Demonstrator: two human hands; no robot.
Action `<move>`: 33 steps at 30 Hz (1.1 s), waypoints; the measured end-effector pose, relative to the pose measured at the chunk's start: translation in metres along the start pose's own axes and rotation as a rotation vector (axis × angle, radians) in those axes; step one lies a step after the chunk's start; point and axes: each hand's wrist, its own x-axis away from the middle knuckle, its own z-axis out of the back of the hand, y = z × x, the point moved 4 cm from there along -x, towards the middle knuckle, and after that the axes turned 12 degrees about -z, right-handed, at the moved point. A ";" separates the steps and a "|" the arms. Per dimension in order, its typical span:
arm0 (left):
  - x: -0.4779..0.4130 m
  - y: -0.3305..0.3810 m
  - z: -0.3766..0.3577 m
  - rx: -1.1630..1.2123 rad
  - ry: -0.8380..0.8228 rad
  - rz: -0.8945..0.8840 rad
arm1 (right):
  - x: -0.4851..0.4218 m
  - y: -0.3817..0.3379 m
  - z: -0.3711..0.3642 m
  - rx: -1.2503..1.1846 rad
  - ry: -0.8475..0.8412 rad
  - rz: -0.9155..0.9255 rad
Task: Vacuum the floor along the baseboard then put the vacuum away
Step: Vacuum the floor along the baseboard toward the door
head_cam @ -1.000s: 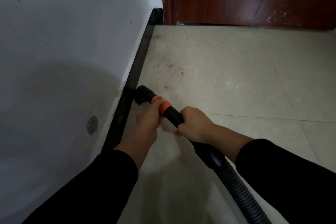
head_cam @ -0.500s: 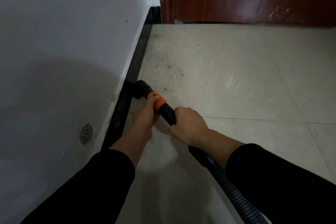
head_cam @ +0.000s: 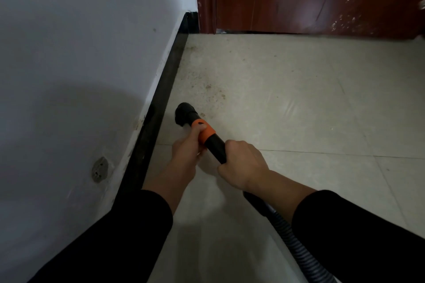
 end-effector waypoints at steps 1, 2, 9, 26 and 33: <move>0.002 -0.001 -0.003 -0.005 -0.005 -0.001 | 0.002 0.003 0.001 0.003 0.001 -0.002; 0.005 -0.001 -0.005 -0.008 -0.006 -0.001 | 0.003 0.005 0.003 0.005 0.004 -0.002; 0.016 0.001 -0.018 -0.003 -0.024 -0.008 | 0.009 0.017 0.011 0.003 0.015 -0.020; 0.034 0.000 -0.063 0.003 -0.085 0.033 | 0.013 0.054 0.028 0.006 0.048 -0.107; 0.035 -0.001 -0.087 -0.004 -0.094 0.049 | 0.008 0.073 0.033 -0.011 0.093 -0.161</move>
